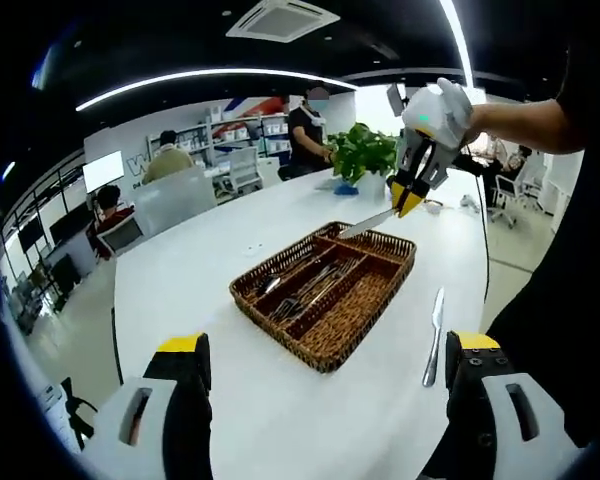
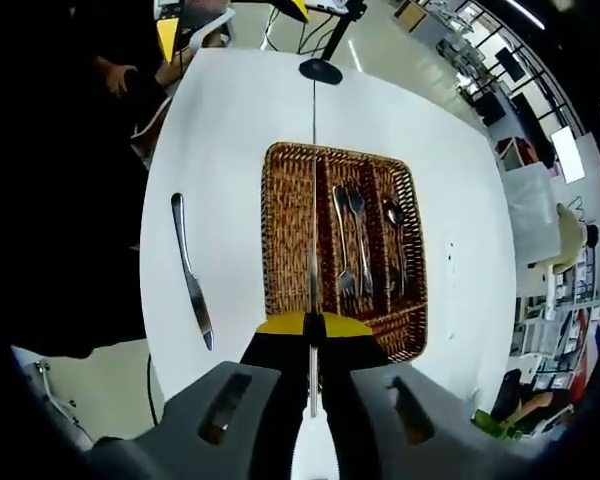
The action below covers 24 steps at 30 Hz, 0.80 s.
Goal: Arrange the knives, forks, and spoons in their matching storage slots by inserting each utensil handle-first until every utensil is classified and aligned in the correct compartment
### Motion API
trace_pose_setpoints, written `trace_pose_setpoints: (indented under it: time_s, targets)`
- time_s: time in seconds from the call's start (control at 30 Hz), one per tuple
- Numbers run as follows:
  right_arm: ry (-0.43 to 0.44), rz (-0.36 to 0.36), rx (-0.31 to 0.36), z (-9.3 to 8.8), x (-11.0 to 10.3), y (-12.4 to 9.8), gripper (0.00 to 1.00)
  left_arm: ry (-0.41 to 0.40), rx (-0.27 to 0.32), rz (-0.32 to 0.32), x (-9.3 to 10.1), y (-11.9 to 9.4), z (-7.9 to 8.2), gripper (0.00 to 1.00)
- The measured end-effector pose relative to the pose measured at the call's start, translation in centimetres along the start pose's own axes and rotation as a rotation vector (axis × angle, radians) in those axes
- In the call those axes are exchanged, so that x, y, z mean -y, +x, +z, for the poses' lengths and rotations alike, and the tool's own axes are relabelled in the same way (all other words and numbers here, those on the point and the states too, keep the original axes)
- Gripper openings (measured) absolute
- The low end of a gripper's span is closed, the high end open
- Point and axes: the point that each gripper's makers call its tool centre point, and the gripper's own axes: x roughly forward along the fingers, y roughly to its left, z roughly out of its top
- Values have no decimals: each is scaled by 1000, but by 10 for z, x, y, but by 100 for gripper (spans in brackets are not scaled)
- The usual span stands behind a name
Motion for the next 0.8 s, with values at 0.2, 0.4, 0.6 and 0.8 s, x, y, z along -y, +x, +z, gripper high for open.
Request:
trace_pose_setpoints:
  time_s: [0.2, 0.4, 0.6, 0.8]
  targets:
    - [-6, 3, -9, 2, 13, 3, 0, 1, 2, 9, -3, 2, 2, 99]
    - [-33, 7, -27, 3, 24, 8, 0, -3, 11, 20, -1, 1, 8, 99]
    - [-38, 8, -46, 4, 37, 7, 0, -11, -3, 27, 1, -2, 4, 99]
    - [-46, 26, -57, 6, 38, 11, 0, -19, 1, 41, 2, -5, 5, 99]
